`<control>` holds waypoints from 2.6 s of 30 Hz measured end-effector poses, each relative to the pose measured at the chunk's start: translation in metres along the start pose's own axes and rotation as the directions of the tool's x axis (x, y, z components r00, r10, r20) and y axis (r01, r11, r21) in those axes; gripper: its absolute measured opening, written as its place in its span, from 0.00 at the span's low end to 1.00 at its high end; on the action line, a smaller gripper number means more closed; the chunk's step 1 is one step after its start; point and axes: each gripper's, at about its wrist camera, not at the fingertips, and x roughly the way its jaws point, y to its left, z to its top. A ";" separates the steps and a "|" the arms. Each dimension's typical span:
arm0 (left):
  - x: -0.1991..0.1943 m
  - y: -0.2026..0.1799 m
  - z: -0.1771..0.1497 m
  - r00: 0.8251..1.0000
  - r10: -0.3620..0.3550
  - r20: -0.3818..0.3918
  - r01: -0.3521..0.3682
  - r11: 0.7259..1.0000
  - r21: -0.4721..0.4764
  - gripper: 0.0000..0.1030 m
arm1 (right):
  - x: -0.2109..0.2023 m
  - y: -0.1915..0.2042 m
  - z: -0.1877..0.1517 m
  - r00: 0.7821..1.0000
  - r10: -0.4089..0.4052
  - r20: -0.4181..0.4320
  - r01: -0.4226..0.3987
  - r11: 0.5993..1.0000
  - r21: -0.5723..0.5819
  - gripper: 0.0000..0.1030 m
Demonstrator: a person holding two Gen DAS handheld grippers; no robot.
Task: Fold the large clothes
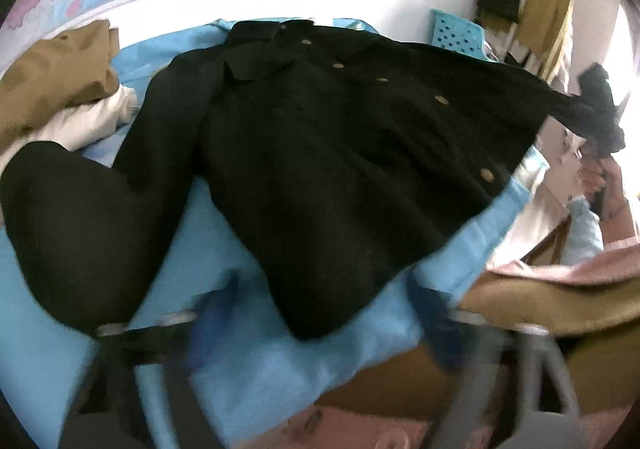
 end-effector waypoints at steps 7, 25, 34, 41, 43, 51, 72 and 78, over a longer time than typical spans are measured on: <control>-0.056 0.051 0.030 0.978 -0.120 0.170 0.166 0.943 -0.289 0.05 | -0.043 0.034 0.020 0.988 0.127 0.084 -0.126 0.992 -0.015 0.05; -0.110 0.028 0.018 0.980 -0.034 0.197 0.055 0.993 -0.101 0.82 | -0.036 0.025 -0.021 0.904 -0.269 -0.332 0.176 0.943 -0.283 0.79; -0.067 0.001 0.095 0.982 0.094 0.163 -0.105 0.993 0.058 0.82 | 0.029 0.065 0.068 0.974 -0.159 -0.159 0.092 0.927 -0.364 0.78; 0.075 0.016 0.152 0.978 0.168 -0.122 -0.154 0.981 0.114 0.57 | 0.200 0.051 0.106 0.923 -0.210 -0.321 0.076 0.920 -0.384 0.70; 0.097 0.020 0.160 0.969 0.180 -0.172 -0.161 0.980 0.121 0.52 | 0.243 0.049 0.111 0.902 -0.252 -0.351 0.089 0.904 -0.419 0.70; 0.104 0.027 0.178 0.978 0.146 -0.146 -0.128 0.984 0.127 0.05 | 0.330 0.042 0.105 0.827 -0.303 -0.474 0.046 0.876 -0.480 0.18; 0.056 0.093 0.210 0.966 0.257 -0.013 -0.257 0.966 0.001 0.71 | 0.280 -0.048 0.182 0.875 -0.342 -0.342 0.237 0.919 -0.314 0.73; 0.116 0.106 0.205 0.882 0.440 -0.166 -0.432 0.898 0.082 0.55 | 0.309 -0.068 0.168 0.824 -0.312 -0.472 0.183 0.936 -0.300 0.04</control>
